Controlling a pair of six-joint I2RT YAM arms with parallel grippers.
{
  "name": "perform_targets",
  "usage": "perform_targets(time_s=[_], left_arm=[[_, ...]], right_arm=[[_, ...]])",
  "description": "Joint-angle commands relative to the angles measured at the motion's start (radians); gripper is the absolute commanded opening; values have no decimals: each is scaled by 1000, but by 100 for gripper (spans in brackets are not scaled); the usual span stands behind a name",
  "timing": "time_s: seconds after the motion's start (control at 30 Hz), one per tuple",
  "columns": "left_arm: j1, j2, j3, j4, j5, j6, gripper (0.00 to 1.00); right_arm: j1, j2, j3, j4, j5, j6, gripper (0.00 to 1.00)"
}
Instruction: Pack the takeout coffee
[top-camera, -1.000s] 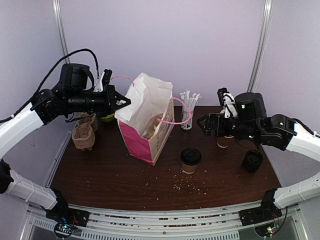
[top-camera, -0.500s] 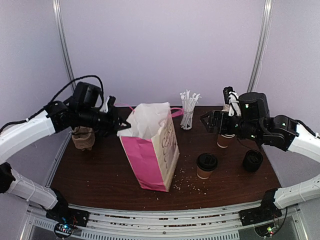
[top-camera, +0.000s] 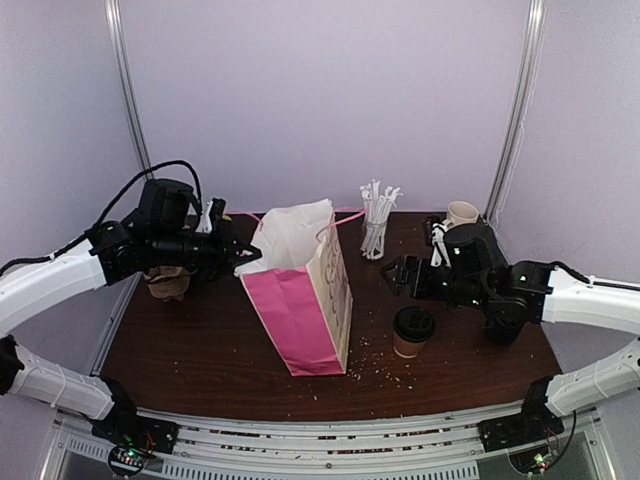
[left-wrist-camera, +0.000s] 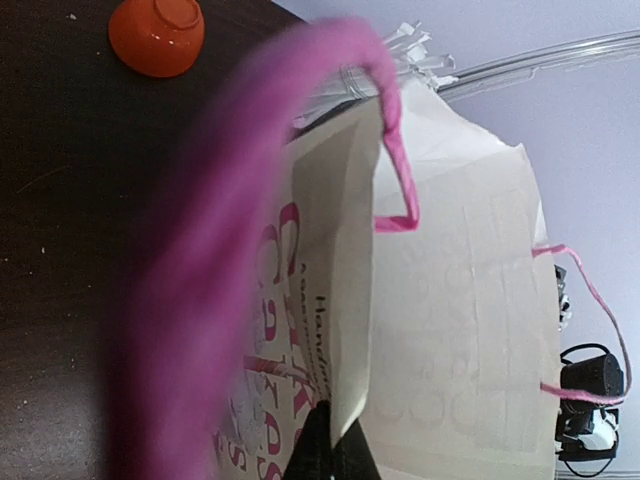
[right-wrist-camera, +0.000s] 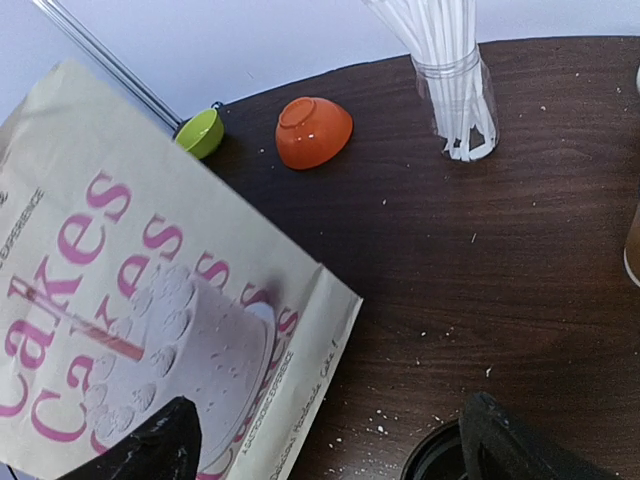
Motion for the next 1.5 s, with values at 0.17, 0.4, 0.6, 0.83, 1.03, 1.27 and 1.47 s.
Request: perform_targets(time_s=[0.17,0.4,0.6,0.83,1.03,1.27,1.47], left_arm=[[-3,-21,-30,151,5,-62,0],[-5,-53,-4,152,-43,-77,0],[-15,-80,-94,220,-75,-140,0],[-54,-67,-158,321,-74,-187,0],[-61,-86,-157,303,-97,-180,0],[-62,-112,-154,288,-143,-168,0],[-61,-96,-96,300,-130,-172,0]], right_arm=[[-5,51,6,132,-58,94,91],[-6,73,-17,209,-15,188,86],[-13,182,2,265,-10,309,65],[56,529,222,350,-330,335,56],[35,492,185,361,-295,345,54],[-23,425,133,285,-250,358,55],[-27,336,136,283,-189,317,68]])
